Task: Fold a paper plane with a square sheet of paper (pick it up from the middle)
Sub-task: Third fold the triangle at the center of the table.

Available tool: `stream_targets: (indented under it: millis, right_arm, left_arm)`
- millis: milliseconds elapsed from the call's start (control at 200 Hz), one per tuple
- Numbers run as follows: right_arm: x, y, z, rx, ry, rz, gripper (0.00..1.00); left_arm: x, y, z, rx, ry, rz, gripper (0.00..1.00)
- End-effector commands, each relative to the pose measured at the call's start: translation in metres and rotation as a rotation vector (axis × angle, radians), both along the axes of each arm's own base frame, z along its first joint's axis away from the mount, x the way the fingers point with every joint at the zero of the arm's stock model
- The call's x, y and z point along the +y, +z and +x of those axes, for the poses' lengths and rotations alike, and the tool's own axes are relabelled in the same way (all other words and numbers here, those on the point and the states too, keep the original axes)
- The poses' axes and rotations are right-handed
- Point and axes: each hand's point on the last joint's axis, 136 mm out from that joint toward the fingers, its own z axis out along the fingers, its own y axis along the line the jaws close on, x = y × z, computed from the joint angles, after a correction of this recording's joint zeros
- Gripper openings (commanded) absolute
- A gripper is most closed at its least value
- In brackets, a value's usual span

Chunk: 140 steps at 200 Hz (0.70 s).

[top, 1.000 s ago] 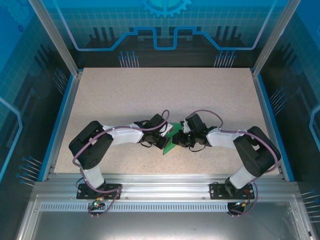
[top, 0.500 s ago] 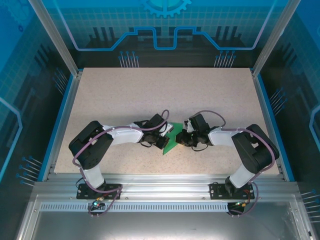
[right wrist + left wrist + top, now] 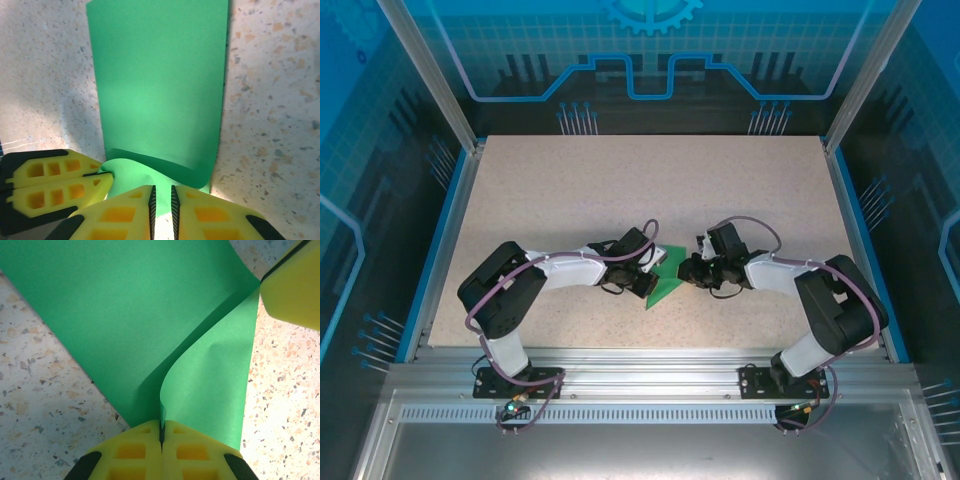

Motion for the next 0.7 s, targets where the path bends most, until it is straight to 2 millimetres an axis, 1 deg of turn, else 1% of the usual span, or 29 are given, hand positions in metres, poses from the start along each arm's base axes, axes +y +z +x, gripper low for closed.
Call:
stream_targets:
  millis: [0,130,215,285,400,565,615,695]
  right_arm:
    - [0.0,-0.002,-0.001,0.021,0.003,0.022,0.18]
    - [-0.005,-0.022,-0.003,0.066,-0.014,-0.014,0.18]
    - [-0.017,-0.038,-0.005,0.094,-0.039,-0.077,0.17]
    - [-0.024,-0.043,-0.006,0.105,-0.048,-0.109,0.17]
    - [-0.024,-0.031,-0.001,0.073,-0.024,-0.12,0.18]
    - [-0.02,-0.008,0.015,0.028,0.018,-0.077,0.18]
    - [-0.019,-0.001,0.017,0.021,0.025,-0.065,0.18]
    - [-0.016,0.012,0.013,-0.003,0.028,-0.038,0.19]
  left_arm:
    - [0.008,-0.009,-0.002,0.025,-0.005,0.027,0.0]
    - [0.008,-0.009,-0.002,0.026,-0.006,0.026,0.0]
    - [0.008,-0.009,-0.003,0.026,-0.005,0.027,0.0]
    - [0.009,-0.009,-0.003,0.028,-0.002,0.028,0.0]
    - [0.008,-0.008,-0.003,0.03,0.018,0.016,0.0]
    - [0.006,-0.01,0.001,0.051,0.061,0.011,0.0]
    - [0.005,-0.011,0.002,0.059,0.069,0.008,0.0]
    - [0.005,-0.01,0.002,0.062,0.076,0.007,0.0]
